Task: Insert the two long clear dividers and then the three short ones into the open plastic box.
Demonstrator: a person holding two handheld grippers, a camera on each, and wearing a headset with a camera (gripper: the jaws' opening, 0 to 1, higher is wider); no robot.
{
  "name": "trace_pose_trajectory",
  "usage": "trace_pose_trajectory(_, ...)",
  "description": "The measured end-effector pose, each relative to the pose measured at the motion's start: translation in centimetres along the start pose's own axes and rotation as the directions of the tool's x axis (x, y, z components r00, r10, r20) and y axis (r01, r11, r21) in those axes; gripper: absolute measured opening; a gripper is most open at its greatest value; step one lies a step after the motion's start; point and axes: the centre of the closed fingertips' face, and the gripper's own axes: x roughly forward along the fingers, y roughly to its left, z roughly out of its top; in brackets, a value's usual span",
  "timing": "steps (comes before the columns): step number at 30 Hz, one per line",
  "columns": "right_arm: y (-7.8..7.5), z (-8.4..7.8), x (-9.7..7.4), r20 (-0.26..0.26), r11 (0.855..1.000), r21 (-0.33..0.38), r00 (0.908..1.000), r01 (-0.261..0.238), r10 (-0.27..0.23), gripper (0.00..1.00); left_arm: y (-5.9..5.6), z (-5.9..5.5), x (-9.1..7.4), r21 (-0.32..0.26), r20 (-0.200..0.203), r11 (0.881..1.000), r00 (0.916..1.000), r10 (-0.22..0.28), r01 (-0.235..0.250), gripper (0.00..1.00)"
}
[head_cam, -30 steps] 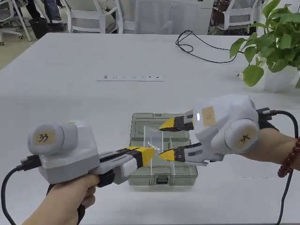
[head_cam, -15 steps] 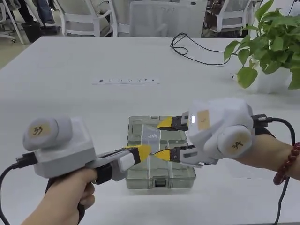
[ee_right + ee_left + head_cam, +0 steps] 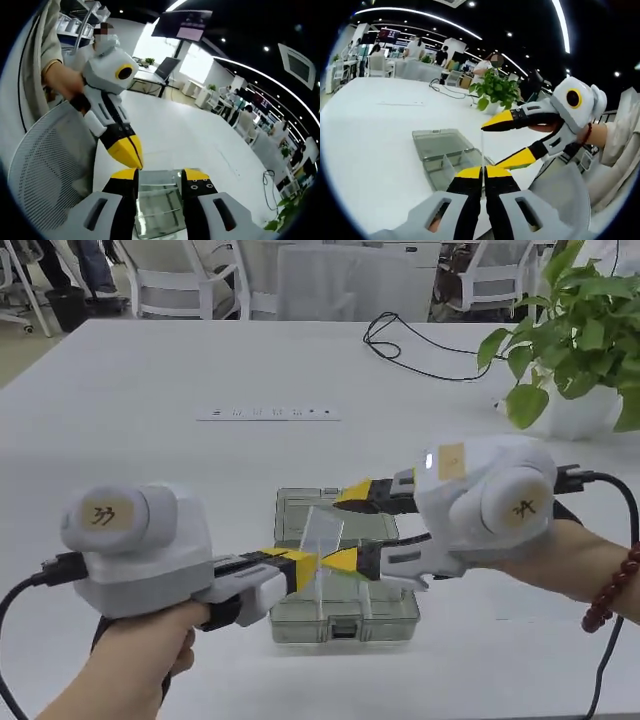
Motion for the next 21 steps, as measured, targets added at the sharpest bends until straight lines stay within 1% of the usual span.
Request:
trace_pose_trajectory(1, 0.0, 0.1, -0.1, 0.007, 1.000, 0.016, 1.0000, -0.004, 0.004, 0.35, 0.1, 0.0, -0.1, 0.043, -0.003, 0.999, 1.0000, 0.003, -0.003, 0.00)
trace_pose_trajectory(3, -0.1, 0.3, -0.2, 0.023, 0.999, 0.043, 0.9996, -0.015, 0.014, 0.35, 0.3, -0.1, -0.2, 0.090, -0.011, 0.996, 0.9999, 0.011, -0.010, 0.00)
trace_pose_trajectory(4, -0.1, 0.5, -0.3, 0.032, 0.998, 0.059, 0.9993, -0.020, 0.018, 0.35, 0.3, -0.3, -0.2, 0.127, -0.023, 0.992, 0.9997, 0.011, -0.008, 0.00)
trace_pose_trajectory(5, -0.2, 0.5, -0.4, 0.035, 0.998, 0.064, 0.9992, -0.021, 0.019, 0.35, 0.2, -0.4, -0.3, 0.147, -0.027, 0.989, 0.9995, 0.013, -0.009, 0.00)
trace_pose_trajectory(7, 0.0, 0.7, -0.5, 0.046, 0.996, 0.074, 0.9983, -0.040, 0.037, 0.35, 0.3, -0.5, -0.3, 0.194, -0.036, 0.981, 0.9993, 0.013, -0.006, 0.00)
trace_pose_trajectory(8, 0.0, 0.7, -0.5, 0.048, 0.996, 0.075, 0.9982, -0.040, 0.037, 0.35, 0.4, -0.5, -0.3, 0.211, -0.040, 0.977, 0.9991, 0.017, -0.008, 0.00)
trace_pose_trajectory(9, 0.3, 0.8, -0.5, 0.054, 0.995, 0.074, 0.9970, -0.060, 0.056, 0.34, 0.5, -0.6, -0.4, 0.247, -0.046, 0.969, 0.9988, 0.018, -0.006, 0.00)
trace_pose_trajectory(10, 0.6, 0.8, -0.6, 0.056, 0.994, 0.079, 0.9957, -0.078, 0.073, 0.34, 0.5, -0.7, -0.4, 0.271, -0.056, 0.963, 0.9983, 0.019, -0.003, 0.00)
trace_pose_trajectory(12, 0.8, 0.8, -0.6, 0.055, 0.993, 0.075, 0.9946, -0.092, 0.088, 0.33, 0.6, -0.9, -0.5, 0.284, -0.065, 0.959, 0.9977, 0.019, 0.000, 0.00)
trace_pose_trajectory(13, 1.2, 0.7, -0.6, 0.052, 0.991, 0.076, 0.9927, -0.113, 0.109, 0.33, 0.5, -0.8, -0.5, 0.306, -0.069, 0.952, 0.9975, 0.013, 0.009, 0.00)
trace_pose_trajectory(15, 1.4, 0.7, -0.6, 0.055, 0.989, 0.079, 0.9907, -0.128, 0.124, 0.32, 0.4, -0.9, -0.6, 0.323, -0.074, 0.946, 0.9972, 0.007, 0.017, 0.00)
trace_pose_trajectory(16, 1.7, 0.5, -0.6, 0.051, 0.985, 0.082, 0.9877, -0.152, 0.148, 0.32, 0.3, -1.0, -0.6, 0.343, -0.082, 0.939, 0.9966, -0.001, 0.029, 0.00)
trace_pose_trajectory(18, 1.8, 0.4, -0.6, 0.047, 0.985, 0.077, 0.9871, -0.156, 0.153, 0.32, 0.1, -1.1, -0.7, 0.366, -0.093, 0.930, 0.9957, -0.009, 0.043, 0.00)
trace_pose_trajectory(19, 2.0, 0.2, -0.6, 0.040, 0.982, 0.077, 0.9842, -0.175, 0.173, 0.31, 0.1, -1.2, -0.8, 0.389, -0.105, 0.920, 0.9944, -0.011, 0.051, 0.00)
trace_pose_trajectory(20, 2.1, 0.2, -0.6, 0.041, 0.981, 0.077, 0.9837, -0.178, 0.175, 0.31, 0.1, -1.4, -0.8, 0.405, -0.116, 0.912, 0.9932, -0.013, 0.059, 0.00)
trace_pose_trajectory(21, 2.2, 0.1, -0.6, 0.041, 0.980, 0.075, 0.9822, -0.186, 0.183, 0.31, -0.1, -1.6, -0.9, 0.415, -0.125, 0.907, 0.9920, -0.017, 0.068, 0.00)
